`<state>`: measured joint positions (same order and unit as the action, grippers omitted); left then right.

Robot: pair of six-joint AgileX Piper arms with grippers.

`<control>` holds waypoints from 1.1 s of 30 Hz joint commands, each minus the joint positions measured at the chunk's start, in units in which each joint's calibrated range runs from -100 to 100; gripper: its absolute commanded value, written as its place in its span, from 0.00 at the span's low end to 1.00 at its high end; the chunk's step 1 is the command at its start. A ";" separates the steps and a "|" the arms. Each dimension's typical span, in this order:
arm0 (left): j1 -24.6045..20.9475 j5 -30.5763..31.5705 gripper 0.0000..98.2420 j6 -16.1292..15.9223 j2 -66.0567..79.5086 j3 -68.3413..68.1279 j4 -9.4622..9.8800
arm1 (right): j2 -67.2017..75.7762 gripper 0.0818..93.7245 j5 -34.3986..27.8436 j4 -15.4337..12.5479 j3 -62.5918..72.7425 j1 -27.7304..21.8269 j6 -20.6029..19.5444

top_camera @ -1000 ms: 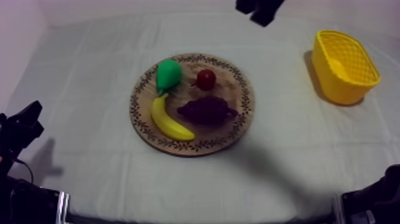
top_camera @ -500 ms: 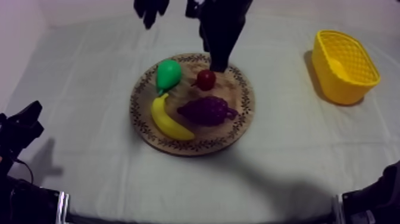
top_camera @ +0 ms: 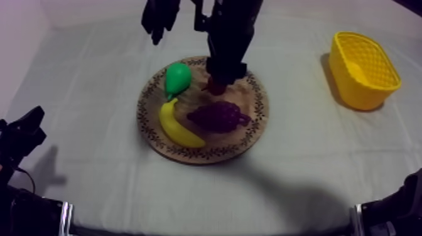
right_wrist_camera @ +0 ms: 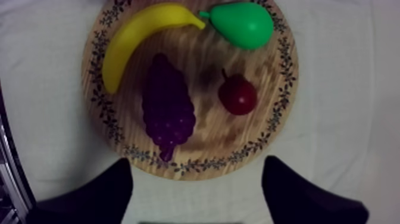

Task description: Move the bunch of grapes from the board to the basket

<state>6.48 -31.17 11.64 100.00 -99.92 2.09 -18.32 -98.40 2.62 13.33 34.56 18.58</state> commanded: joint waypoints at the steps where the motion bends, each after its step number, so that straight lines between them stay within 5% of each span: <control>1: 0.00 0.05 0.00 0.01 0.00 0.03 0.03 | -0.11 0.95 0.29 -0.31 -0.35 -0.01 0.13; 22: 0.00 0.05 0.00 0.01 0.00 0.03 0.03 | -11.10 0.99 8.74 -7.10 -6.29 -2.55 5.53; 33: 0.00 0.05 0.00 0.01 0.00 0.03 0.03 | -19.29 0.98 11.31 -7.39 -5.26 -2.68 5.56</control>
<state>6.48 -31.17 11.64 100.00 -99.92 2.09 -36.85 -86.86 -4.91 7.67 31.90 24.24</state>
